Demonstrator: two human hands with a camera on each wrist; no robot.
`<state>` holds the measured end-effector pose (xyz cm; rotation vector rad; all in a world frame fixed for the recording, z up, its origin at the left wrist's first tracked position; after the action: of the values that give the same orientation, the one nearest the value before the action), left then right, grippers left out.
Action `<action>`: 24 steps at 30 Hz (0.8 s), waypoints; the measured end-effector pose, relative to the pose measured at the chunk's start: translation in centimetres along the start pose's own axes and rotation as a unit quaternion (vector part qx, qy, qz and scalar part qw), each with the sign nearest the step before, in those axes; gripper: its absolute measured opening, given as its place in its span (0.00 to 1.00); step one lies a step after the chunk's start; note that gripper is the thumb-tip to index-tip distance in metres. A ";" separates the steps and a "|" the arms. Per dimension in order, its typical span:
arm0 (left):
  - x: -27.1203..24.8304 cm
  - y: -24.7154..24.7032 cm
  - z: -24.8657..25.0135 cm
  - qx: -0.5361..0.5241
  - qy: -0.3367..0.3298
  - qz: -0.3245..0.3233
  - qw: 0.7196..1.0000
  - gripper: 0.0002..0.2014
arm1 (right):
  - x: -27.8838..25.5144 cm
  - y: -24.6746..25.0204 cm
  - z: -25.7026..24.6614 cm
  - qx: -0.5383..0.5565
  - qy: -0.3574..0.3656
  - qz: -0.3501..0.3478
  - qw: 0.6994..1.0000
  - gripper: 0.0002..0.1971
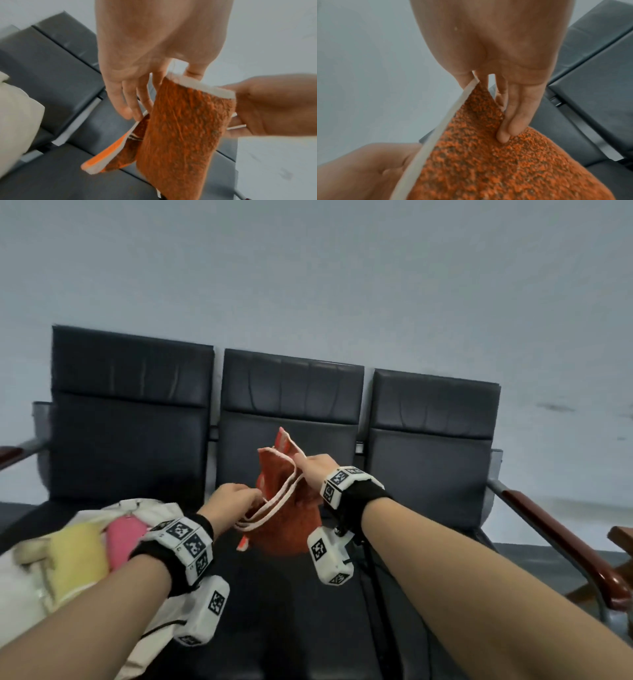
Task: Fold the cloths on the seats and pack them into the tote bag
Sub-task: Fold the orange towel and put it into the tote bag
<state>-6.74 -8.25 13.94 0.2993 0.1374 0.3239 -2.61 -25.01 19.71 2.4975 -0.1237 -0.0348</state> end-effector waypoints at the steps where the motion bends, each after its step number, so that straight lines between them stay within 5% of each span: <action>1: -0.1 0.8 -0.6 -0.016 -0.003 -0.006 1.000 0.09 | -0.5 -1.1 -1.1 -0.003 0.005 -0.007 1.000 0.23; 6: -1.1 2.3 -2.4 -0.086 -0.004 -0.050 0.995 0.14 | -1.5 -6.4 -4.2 -0.024 0.034 -0.058 0.997 0.22; 9: 0.6 3.4 -4.6 -0.017 -0.038 0.037 0.998 0.20 | -1.6 -7.6 -4.4 -0.048 0.063 -0.036 0.996 0.20; 12: 1.5 4.2 -5.1 0.012 -0.062 0.131 0.989 0.13 | -1.4 -6.7 -3.9 -0.094 0.105 0.013 0.990 0.22; 17: 3.4 4.5 -6.3 -0.014 -0.002 0.197 0.980 0.13 | -0.6 -4.5 -2.2 -0.205 0.161 0.069 0.963 0.24; 24: 4.6 3.1 -10.3 0.001 0.087 0.145 0.986 0.07 | 2.3 -1.8 -0.1 -0.047 0.015 0.126 0.991 0.22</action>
<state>-5.15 -1.13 4.76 0.2933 0.2675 0.6403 -0.13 -23.74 18.75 2.3695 -0.4151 0.1006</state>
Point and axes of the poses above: each hand's wrist, its own x-axis towards the middle knuckle, its own y-axis out of the back of the hand, z = x × y, the point moved 4 cm from there along x, towards the middle knuckle, and after that the axes turned 12 degrees about z, right-handed, at the moved point
